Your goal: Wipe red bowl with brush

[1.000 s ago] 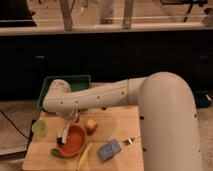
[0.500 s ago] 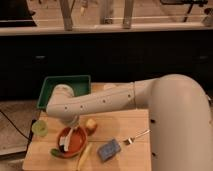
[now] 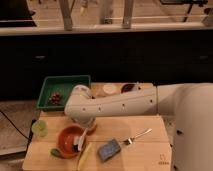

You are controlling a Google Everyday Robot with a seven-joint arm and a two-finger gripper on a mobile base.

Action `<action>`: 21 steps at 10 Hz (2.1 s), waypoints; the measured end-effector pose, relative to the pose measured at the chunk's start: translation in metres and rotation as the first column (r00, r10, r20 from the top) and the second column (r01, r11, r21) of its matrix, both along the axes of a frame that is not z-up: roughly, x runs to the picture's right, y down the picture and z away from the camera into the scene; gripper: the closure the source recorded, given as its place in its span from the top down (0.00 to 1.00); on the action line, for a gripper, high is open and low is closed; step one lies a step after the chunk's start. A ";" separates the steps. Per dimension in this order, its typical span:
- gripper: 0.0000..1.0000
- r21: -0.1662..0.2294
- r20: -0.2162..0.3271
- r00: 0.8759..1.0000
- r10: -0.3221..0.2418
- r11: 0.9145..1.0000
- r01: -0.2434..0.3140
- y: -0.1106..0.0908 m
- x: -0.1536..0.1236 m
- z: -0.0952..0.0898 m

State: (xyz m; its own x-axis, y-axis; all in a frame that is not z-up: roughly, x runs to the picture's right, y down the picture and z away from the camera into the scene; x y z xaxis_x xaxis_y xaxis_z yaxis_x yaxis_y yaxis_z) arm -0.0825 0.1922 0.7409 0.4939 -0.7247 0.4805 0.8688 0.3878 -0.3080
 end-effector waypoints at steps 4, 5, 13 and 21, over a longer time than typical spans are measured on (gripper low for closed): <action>0.00 0.030 -0.031 0.999 -0.017 0.999 0.018 -0.033 -0.012 0.019; 0.00 0.034 -0.020 0.999 -0.025 0.999 0.025 -0.036 -0.023 0.021; 0.00 0.003 0.116 0.990 -0.082 0.997 0.082 -0.006 -0.084 0.009; 0.00 -0.030 0.040 0.999 0.001 1.000 0.000 -0.025 -0.006 0.033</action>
